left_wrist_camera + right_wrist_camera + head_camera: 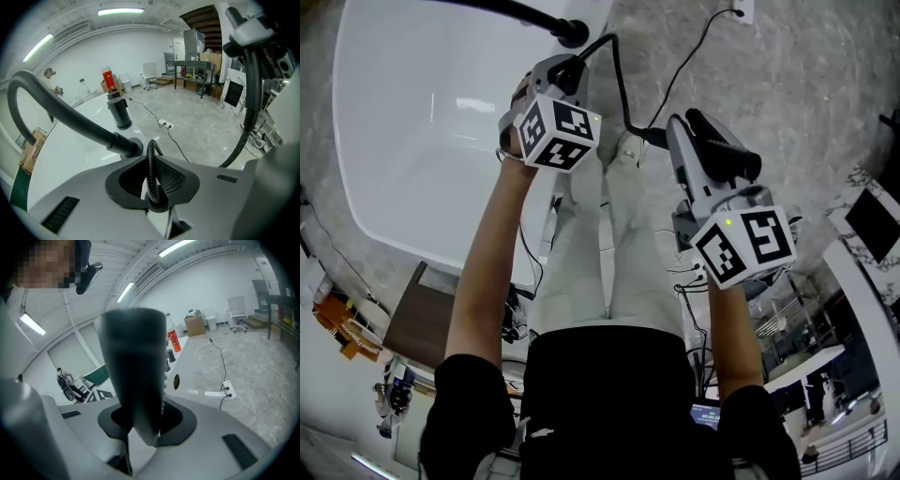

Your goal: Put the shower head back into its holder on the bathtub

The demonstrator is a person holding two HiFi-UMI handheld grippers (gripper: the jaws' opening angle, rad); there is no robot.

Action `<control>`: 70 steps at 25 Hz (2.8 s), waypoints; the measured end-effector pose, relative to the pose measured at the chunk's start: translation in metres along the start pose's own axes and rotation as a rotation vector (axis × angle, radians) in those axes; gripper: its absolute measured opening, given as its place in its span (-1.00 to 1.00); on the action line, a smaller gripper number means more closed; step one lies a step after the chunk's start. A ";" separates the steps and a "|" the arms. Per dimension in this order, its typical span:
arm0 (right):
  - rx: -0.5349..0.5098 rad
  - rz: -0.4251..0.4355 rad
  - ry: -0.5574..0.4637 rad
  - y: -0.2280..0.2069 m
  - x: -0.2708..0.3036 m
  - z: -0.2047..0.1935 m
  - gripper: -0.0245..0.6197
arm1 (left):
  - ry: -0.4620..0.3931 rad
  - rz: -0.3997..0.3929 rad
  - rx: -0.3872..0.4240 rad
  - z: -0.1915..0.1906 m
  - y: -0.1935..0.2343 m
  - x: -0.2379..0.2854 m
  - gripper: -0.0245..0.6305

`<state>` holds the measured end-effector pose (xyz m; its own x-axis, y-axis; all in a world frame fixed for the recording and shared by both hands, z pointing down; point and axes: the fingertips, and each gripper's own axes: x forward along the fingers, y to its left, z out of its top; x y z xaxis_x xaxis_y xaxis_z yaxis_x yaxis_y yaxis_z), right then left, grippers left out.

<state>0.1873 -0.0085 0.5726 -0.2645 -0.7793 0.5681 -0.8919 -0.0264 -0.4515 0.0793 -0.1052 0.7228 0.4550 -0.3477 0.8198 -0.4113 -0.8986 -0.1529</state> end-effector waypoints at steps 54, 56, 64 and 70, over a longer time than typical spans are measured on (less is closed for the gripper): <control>-0.121 0.099 0.026 0.094 0.017 0.018 -0.60 | -0.100 0.012 -0.335 -0.080 0.023 -0.113 -0.88; -0.144 0.113 0.012 0.111 0.010 0.035 -0.60 | -0.128 0.011 -0.366 -0.069 0.029 -0.137 -0.88; -0.253 0.188 -0.033 0.179 -0.021 0.101 -0.60 | -0.219 0.047 -0.431 -0.021 0.063 -0.236 -0.89; -0.299 0.226 -0.095 0.226 -0.048 0.144 -0.60 | -0.326 0.087 -0.491 0.008 0.079 -0.312 -0.89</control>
<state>0.0513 -0.0669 0.3442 -0.4440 -0.7993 0.4049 -0.8864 0.3257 -0.3290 -0.0892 -0.0702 0.4510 0.5907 -0.5484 0.5919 -0.7396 -0.6612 0.1256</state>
